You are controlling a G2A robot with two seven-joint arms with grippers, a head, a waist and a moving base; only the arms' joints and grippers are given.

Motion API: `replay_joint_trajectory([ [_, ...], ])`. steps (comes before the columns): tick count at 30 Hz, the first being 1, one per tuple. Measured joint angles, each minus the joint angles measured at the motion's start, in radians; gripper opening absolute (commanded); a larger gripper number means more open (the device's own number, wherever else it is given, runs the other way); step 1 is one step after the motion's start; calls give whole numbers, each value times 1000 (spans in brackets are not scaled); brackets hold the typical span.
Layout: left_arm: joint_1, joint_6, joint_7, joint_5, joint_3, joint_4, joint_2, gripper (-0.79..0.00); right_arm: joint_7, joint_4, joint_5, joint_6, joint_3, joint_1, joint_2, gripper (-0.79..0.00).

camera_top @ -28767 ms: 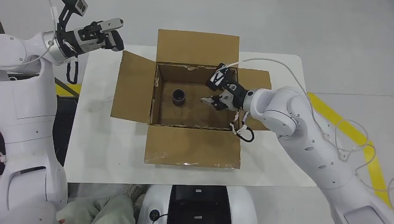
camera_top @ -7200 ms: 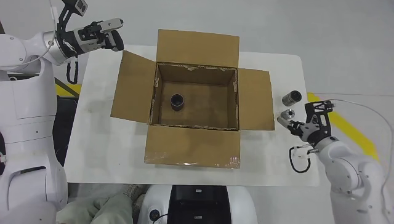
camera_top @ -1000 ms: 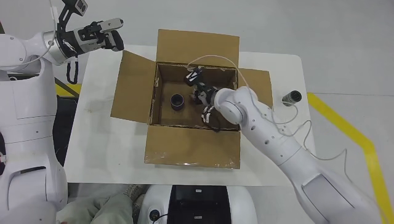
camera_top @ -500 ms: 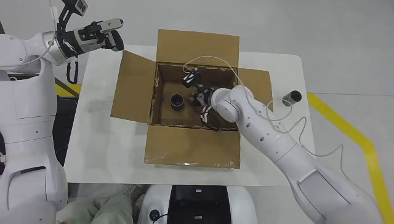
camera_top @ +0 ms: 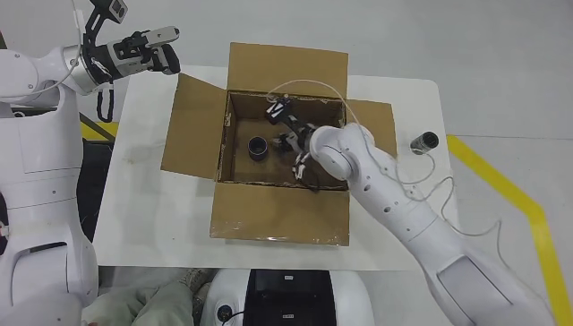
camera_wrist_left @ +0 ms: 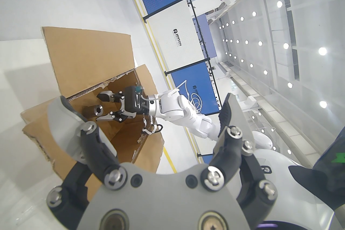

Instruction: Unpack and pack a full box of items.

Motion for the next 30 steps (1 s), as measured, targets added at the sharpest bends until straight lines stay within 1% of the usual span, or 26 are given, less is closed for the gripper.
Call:
replay_joint_trajectory([
  [8, 0, 0, 0, 0, 0, 0, 0, 0, 13, -230, -35, -27, 141, -131, 50, -234],
  [17, 0, 0, 0, 0, 0, 0, 0, 0, 20, -457, -54, -73, 266, -265, 88, -222],
  [20, 0, 0, 0, 0, 0, 0, 0, 0, 22, -514, -50, -91, 299, -304, 97, -209],
  [25, 0, 0, 0, 0, 0, 0, 0, 0, 16, -585, -42, -104, 355, -364, 111, -215],
  [30, 0, 0, 0, 0, 0, 0, 0, 0, -3, -647, -31, -116, 430, -432, 126, -203],
])
